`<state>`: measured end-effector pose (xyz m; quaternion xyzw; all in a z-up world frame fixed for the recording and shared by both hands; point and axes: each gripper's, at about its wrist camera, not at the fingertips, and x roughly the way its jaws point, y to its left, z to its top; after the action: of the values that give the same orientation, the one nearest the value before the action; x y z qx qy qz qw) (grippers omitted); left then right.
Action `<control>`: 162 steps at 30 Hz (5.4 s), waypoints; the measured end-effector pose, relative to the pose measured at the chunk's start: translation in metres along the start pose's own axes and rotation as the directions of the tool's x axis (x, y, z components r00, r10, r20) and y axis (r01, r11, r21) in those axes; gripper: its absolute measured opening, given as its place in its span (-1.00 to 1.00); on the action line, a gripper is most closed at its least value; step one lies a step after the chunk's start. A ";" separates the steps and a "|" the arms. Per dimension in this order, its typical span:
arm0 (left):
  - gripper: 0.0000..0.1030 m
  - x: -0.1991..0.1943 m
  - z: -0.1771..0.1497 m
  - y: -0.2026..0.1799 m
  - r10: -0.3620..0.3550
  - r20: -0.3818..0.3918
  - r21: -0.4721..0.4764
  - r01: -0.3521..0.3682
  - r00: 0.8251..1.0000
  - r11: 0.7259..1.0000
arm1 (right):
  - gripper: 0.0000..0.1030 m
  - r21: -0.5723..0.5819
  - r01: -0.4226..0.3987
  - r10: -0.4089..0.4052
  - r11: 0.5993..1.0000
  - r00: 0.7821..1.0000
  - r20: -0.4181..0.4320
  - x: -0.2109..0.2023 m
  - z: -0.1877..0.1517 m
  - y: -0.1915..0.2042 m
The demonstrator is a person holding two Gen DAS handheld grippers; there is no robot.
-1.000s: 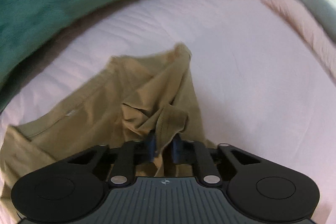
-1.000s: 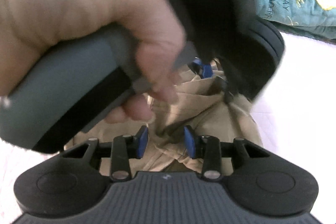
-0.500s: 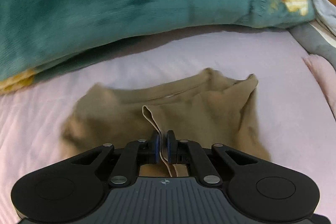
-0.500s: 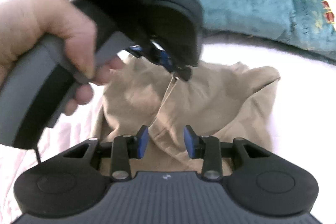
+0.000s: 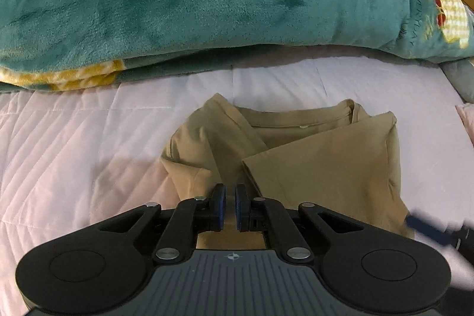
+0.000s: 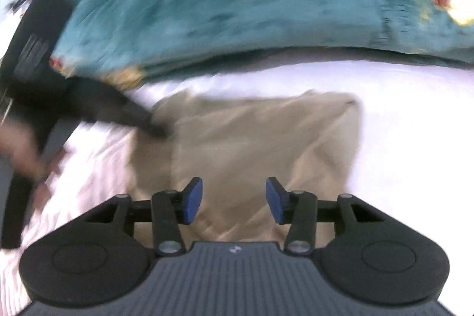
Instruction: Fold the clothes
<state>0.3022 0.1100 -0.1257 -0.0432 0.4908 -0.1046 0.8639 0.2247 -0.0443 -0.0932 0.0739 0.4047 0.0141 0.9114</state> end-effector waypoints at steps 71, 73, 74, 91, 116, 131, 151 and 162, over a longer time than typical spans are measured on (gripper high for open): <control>-0.07 0.042 0.047 -0.017 0.127 0.031 0.252 -0.130 0.991 0.959 | -0.80 -0.190 0.015 -0.026 0.982 0.998 -0.057 0.066 0.053 -0.067; -0.04 0.060 0.046 -0.021 0.131 -0.025 0.306 -0.117 0.991 0.945 | -0.80 -0.193 0.015 -0.027 0.981 0.998 -0.063 0.070 0.052 -0.066; -0.02 0.070 0.045 -0.023 0.135 -0.053 0.333 -0.110 0.989 0.936 | -0.80 -0.195 0.015 -0.028 0.981 0.997 -0.066 0.071 0.052 -0.066; -0.85 0.035 0.033 -0.026 0.069 0.084 0.254 -0.088 0.994 0.963 | -0.80 -0.149 0.004 -0.009 0.989 0.999 -0.033 0.049 0.050 -0.065; -0.69 -0.146 -0.199 -0.024 -0.064 -0.170 0.093 0.080 0.983 0.992 | -0.46 -0.133 -0.099 0.052 0.986 0.947 -0.318 -0.113 -0.096 -0.045; -0.17 -0.126 -0.161 -0.048 -0.074 -0.131 0.057 0.082 0.989 0.995 | -0.14 0.105 -0.083 0.106 0.991 0.966 -0.235 -0.080 -0.042 -0.034; -0.16 -0.143 -0.253 -0.051 -0.012 -0.407 -0.032 -0.002 0.913 0.999 | -0.15 0.201 -0.040 0.134 0.979 0.867 -0.480 -0.131 -0.137 -0.039; -0.16 -0.170 -0.316 -0.077 -0.042 -0.503 -0.040 0.025 0.863 0.999 | -0.13 0.004 -0.164 0.141 0.986 0.833 -0.535 -0.183 -0.181 0.002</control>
<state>-0.0636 0.0814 -0.1321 -0.0368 0.7000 -0.1191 0.7031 -0.0316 -0.0360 -0.0782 0.0799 0.6341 0.1152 0.7605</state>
